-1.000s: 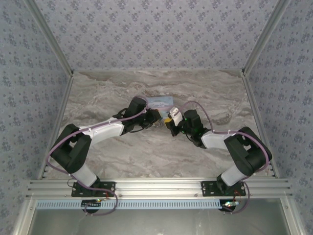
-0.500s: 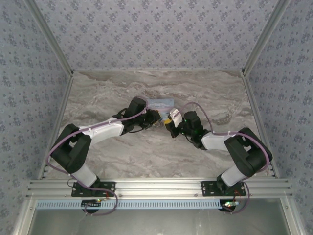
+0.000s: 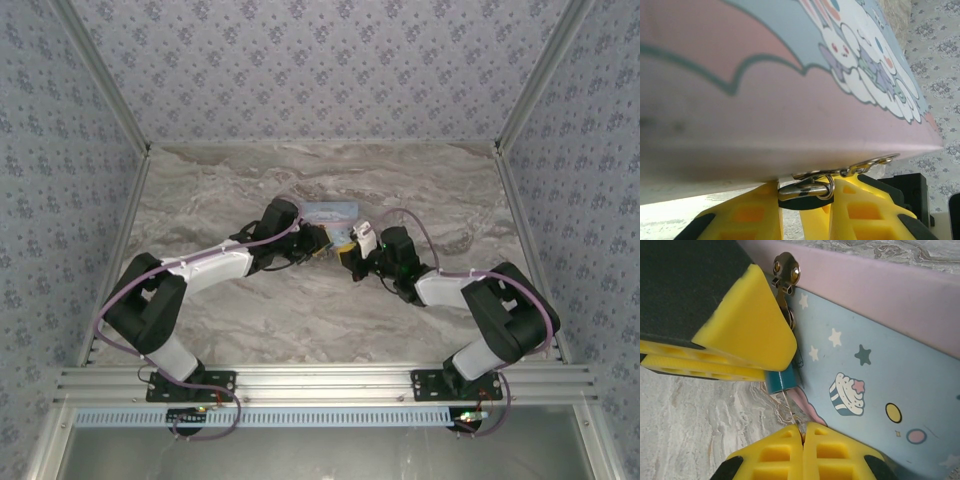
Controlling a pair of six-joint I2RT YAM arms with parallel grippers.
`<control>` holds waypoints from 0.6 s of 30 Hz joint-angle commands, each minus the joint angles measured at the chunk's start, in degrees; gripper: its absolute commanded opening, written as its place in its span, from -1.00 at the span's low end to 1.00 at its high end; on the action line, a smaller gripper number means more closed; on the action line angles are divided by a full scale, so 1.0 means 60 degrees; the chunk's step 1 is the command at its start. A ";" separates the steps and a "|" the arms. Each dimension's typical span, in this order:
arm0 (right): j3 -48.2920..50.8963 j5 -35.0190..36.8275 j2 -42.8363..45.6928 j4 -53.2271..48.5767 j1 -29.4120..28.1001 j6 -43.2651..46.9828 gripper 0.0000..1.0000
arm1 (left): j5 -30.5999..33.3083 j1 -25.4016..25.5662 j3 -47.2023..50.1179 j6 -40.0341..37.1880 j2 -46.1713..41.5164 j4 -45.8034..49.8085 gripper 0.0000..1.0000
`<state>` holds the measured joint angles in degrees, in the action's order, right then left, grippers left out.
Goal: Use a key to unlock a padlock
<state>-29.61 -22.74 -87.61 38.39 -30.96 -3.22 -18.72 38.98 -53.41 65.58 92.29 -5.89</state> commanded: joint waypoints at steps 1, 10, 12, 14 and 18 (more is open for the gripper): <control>-0.0142 -0.0493 0.0356 0.0802 0.0187 -0.0491 -1.00 | -0.0762 0.0107 0.0079 -0.0332 -0.0052 -0.0205 -0.56; -0.0227 -0.1161 0.0303 0.0413 0.0311 -0.0722 -1.00 | -0.0887 0.0036 0.0098 -0.0497 -0.0045 -0.0232 -0.56; -0.0329 -0.1280 0.0258 0.0358 0.0300 -0.0733 -1.00 | -0.0930 0.0028 0.0092 -0.0526 -0.0030 -0.0219 -0.56; -0.0438 -0.1283 0.0179 0.0329 0.0282 -0.0694 -1.00 | -0.0980 0.0032 0.0068 -0.0554 -0.0003 -0.0212 -0.56; -0.0677 -0.1150 0.0006 0.0325 0.0267 -0.0620 -1.00 | -0.1038 0.0036 0.0046 -0.0588 0.0014 -0.0168 -0.56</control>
<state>-30.15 -28.62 -87.50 37.39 -29.47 -6.70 -21.28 38.61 -53.15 64.29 92.31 -6.17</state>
